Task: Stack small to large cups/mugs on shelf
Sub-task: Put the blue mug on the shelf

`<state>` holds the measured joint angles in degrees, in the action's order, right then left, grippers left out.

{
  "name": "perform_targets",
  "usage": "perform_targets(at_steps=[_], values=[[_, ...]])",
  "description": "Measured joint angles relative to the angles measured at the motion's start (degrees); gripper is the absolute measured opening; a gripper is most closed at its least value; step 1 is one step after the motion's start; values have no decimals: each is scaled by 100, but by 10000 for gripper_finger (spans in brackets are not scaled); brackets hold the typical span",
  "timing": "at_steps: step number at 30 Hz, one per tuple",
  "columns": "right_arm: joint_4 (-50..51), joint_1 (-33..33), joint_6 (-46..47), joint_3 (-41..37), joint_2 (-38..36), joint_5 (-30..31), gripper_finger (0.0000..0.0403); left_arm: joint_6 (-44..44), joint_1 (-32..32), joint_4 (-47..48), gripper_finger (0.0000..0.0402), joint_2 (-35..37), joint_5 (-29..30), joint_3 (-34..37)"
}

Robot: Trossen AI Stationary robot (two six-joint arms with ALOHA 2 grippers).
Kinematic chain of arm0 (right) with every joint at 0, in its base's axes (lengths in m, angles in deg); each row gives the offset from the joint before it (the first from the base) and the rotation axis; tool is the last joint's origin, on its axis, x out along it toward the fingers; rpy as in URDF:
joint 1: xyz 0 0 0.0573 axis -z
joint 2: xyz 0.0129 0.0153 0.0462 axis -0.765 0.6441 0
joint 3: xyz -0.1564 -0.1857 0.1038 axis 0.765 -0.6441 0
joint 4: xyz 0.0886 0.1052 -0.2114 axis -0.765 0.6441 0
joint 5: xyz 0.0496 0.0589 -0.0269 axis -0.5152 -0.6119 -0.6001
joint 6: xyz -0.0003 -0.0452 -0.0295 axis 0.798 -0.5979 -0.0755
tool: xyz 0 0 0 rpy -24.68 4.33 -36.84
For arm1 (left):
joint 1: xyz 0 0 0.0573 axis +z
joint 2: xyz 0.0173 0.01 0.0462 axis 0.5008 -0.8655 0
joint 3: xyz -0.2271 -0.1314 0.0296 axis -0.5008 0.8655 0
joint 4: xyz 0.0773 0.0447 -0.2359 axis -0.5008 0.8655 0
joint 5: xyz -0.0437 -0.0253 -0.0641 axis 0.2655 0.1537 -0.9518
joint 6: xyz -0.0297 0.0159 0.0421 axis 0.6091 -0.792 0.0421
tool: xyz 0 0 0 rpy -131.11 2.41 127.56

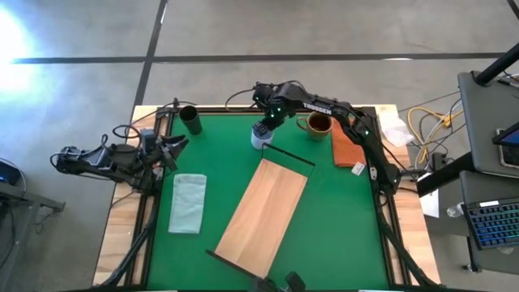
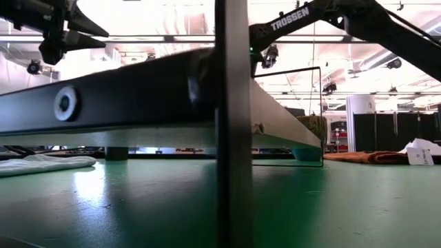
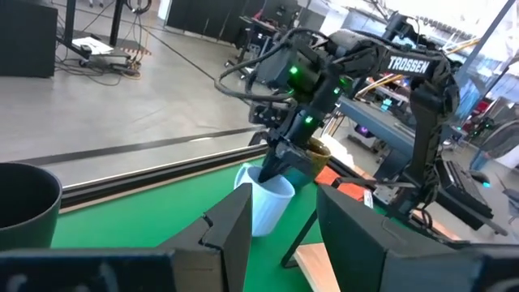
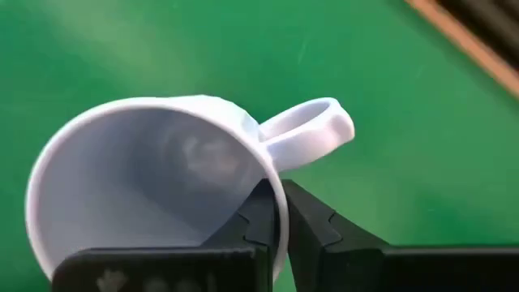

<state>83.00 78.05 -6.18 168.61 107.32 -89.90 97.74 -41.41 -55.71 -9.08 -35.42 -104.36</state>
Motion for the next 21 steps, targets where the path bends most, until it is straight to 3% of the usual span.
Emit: perform_targets(at_steps=[6,11,14,21], values=[[-4,-237,-282,551,-506,242,10,0,0,-3,125,157,0,2],[312,-676,-1265,1391,-764,221,9,-4,0,-5,125,204,1,2],[392,-1073,-2206,1292,-1164,-197,9,-9,0,-5,125,196,-2,2],[1703,-2186,-2282,1276,-1613,-162,9,-46,-2,12,125,157,-12,11]])
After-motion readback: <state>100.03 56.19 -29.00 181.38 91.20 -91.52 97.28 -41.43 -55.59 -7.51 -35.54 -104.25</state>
